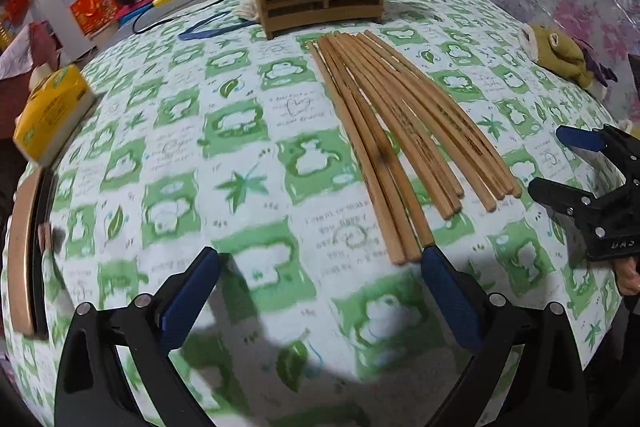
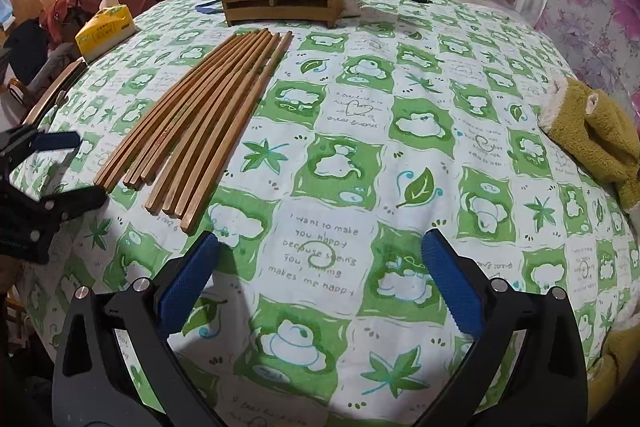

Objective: Organize utensils
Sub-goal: 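Move both grippers down toward the wooden chopsticks on the cloth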

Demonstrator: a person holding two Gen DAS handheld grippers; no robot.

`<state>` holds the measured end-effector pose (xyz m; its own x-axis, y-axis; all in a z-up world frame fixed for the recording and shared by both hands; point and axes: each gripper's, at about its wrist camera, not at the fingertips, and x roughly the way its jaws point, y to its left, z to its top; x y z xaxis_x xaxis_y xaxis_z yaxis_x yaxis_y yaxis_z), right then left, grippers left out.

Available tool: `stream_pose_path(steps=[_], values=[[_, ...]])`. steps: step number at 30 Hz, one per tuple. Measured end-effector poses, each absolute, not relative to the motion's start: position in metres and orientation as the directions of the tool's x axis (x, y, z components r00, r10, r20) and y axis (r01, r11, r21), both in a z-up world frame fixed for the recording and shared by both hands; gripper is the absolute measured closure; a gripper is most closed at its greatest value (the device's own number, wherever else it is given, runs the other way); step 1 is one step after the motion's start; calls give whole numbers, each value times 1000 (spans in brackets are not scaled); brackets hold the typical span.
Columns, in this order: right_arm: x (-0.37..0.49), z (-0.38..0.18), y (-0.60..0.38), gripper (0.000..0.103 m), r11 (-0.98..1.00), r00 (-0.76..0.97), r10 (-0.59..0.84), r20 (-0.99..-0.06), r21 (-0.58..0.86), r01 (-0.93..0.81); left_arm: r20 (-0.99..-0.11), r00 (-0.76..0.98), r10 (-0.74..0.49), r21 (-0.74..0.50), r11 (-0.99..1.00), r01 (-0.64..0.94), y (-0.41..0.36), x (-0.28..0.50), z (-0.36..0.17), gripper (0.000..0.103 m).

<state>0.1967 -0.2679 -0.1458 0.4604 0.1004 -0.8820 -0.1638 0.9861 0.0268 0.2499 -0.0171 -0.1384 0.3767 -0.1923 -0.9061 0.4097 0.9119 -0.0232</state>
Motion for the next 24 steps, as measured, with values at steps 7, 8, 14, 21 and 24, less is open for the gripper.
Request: stream_pose_path(steps=[7,8,14,21,24], values=[[197,-146,-267,5,986,461,99,-882,25,-163,-887,453,-83,57,957,286,25,266,-138,4],[197,-146,-267,5,986,461,99,-882,25,-164,-889,449,-90,41,961,274,30,266,-138,4],[197,-146,-266,5,986,463,97,-881,20,-168,-866,499,-28,136,947,290,28,257,-133,4],[197,-146,-266,5,986,463,97,-881,20,-168,-851,525,12,180,946,270,30,255,-132,4],[197,-146,-266,5,986,463,97,-881,21,-168,-824,563,61,254,929,270,15,257,-132,4]])
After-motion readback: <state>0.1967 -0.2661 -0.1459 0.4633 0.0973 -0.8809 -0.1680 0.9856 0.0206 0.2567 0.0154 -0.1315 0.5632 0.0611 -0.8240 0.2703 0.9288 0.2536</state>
